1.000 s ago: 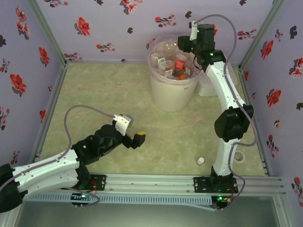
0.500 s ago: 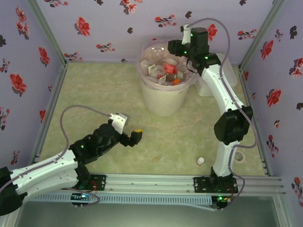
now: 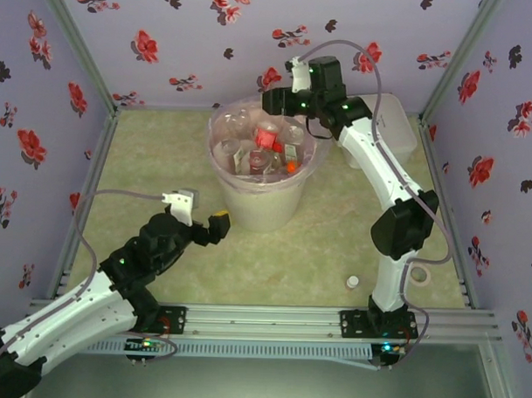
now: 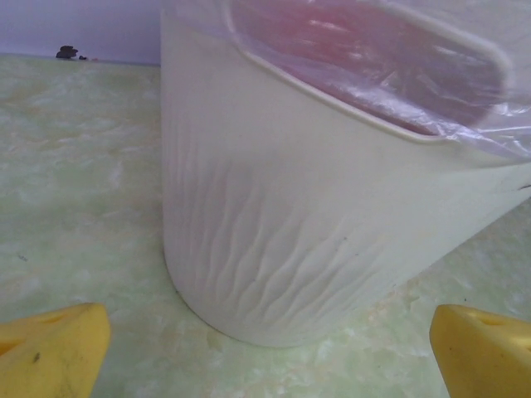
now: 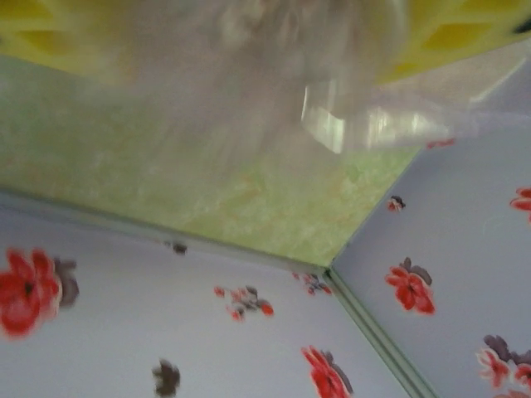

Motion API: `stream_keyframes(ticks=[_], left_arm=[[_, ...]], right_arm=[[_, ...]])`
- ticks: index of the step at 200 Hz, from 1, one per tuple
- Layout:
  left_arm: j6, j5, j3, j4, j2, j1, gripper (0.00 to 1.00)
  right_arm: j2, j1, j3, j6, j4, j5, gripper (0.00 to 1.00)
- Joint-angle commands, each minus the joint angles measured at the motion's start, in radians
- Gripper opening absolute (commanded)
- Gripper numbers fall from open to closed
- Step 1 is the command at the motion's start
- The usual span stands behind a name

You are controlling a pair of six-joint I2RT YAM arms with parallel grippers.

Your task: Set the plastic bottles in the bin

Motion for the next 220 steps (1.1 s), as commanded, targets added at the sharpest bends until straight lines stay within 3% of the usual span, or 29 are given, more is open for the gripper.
stream_keyframes(ticks=[1, 24, 81, 130, 184, 220], left_arm=[[0.011, -0.009, 0.048, -0.006, 0.024, 0.011, 1.0], [0.034, -0.001, 0.079, -0.003, 0.052, 0.018, 1.0], [0.082, 0.005, 0.132, -0.033, 0.066, 0.052, 1.0], [0.144, 0.003, 0.193, -0.121, 0.033, 0.14, 1.0], [0.2, -0.001, 0.191, -0.182, 0.002, 0.288, 1.0], [0.185, -0.063, 0.086, -0.105, 0.05, 0.433, 1.0]], right_arm=[[-0.025, 0.002, 0.07, -0.04, -0.234, 0.03, 0.85], [-0.038, -0.027, 0.156, -0.074, -0.291, 0.046, 0.93], [-0.157, -0.103, 0.124, -0.086, -0.278, 0.071, 0.95], [-0.397, -0.17, -0.258, -0.034, -0.062, 0.124, 0.95], [-0.665, -0.23, -0.727, -0.032, 0.151, 0.343, 1.0], [-0.762, -0.26, -0.973, 0.018, 0.21, 0.527, 0.99]])
